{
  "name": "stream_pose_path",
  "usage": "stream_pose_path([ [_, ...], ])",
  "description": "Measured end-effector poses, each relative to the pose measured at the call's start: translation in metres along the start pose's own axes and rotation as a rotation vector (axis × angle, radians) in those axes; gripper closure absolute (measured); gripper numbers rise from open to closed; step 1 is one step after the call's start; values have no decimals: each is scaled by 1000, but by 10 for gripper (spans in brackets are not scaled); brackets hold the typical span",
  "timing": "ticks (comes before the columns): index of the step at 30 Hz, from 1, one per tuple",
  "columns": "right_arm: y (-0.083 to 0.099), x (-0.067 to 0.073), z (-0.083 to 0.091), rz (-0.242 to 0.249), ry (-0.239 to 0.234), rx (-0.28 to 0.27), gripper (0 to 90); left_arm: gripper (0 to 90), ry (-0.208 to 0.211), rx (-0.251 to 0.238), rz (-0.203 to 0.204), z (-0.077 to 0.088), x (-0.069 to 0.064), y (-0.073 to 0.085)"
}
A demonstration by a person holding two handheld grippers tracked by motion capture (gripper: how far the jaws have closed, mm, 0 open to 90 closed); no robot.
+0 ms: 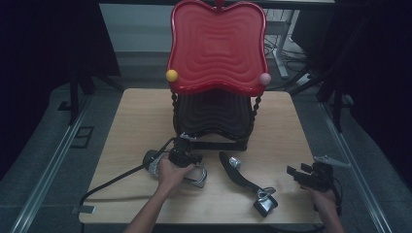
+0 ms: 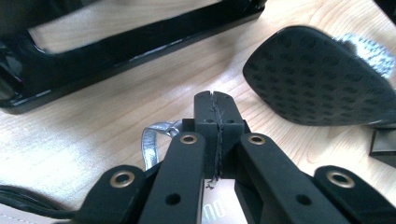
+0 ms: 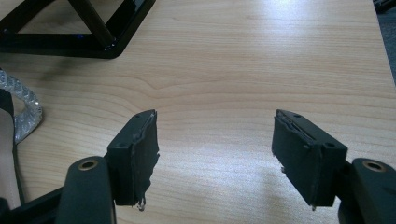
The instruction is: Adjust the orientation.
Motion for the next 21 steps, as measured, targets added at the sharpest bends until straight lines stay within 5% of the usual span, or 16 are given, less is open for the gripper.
stream_pose_path([
  [3,0,0,0,2,1,2,316,900,-5,16,-11,-3,-1,4],
  [8,1,-1,-1,-2,3,6,316,900,10,9,37,-7,6,10],
  [21,1,-2,-1,0,7,8,316,900,10,28,31,-7,7,12],
])
Point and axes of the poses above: each handheld gripper's, and its own axes: z roughly backward along the jaws, y roughly out of its underside, x roughly to its left, the point moved 6 cm from there along -z, roughly forward along the jaws, and after that the axes turned 3 degrees about y, right-handed, at the moved point
